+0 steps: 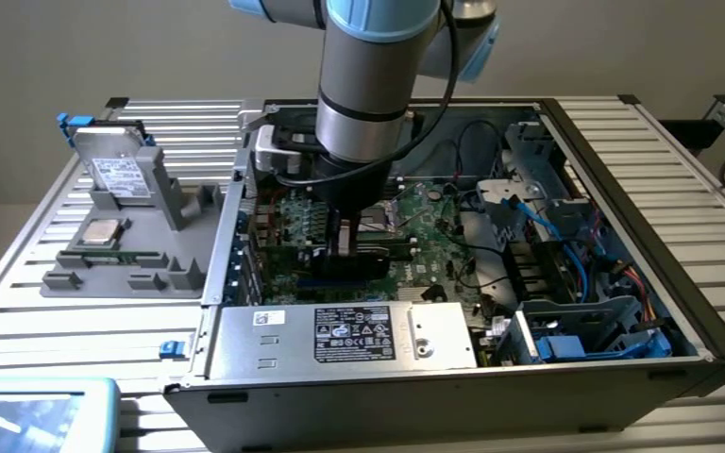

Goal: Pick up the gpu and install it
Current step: 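Insert the gpu into the slot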

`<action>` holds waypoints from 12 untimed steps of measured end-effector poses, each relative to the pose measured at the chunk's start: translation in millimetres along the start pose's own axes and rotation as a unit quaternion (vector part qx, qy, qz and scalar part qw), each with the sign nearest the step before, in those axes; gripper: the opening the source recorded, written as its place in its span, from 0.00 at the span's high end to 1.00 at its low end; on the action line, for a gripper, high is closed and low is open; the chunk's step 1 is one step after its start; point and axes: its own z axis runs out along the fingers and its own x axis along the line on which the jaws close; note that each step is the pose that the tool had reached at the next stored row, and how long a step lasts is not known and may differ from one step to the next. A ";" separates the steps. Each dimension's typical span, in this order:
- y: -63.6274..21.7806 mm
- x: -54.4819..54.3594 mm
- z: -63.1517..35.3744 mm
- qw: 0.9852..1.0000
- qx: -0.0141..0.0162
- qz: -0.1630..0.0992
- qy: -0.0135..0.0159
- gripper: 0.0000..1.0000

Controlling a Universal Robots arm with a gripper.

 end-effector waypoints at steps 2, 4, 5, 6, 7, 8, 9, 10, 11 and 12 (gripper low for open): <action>0.0 0.0 0.3 1.000 0.000 0.000 0.000 0.71; 0.0 0.0 0.3 1.000 0.000 0.000 0.000 0.71; 0.0 0.0 0.3 1.000 0.000 0.000 0.000 0.71; -0.1 -0.5 0.4 1.000 0.000 0.000 0.000 0.71; -0.1 -1.4 0.5 1.000 0.000 0.000 0.000 0.71; -0.1 -1.9 0.4 1.000 0.000 0.000 0.000 0.71; 0.0 -2.0 0.4 1.000 0.000 0.000 0.000 0.71; 0.0 -2.0 0.4 1.000 0.000 0.000 0.000 0.71; 0.1 -2.0 0.4 1.000 0.000 0.000 0.000 0.71; 0.0 -2.0 0.4 1.000 0.000 0.000 0.000 0.71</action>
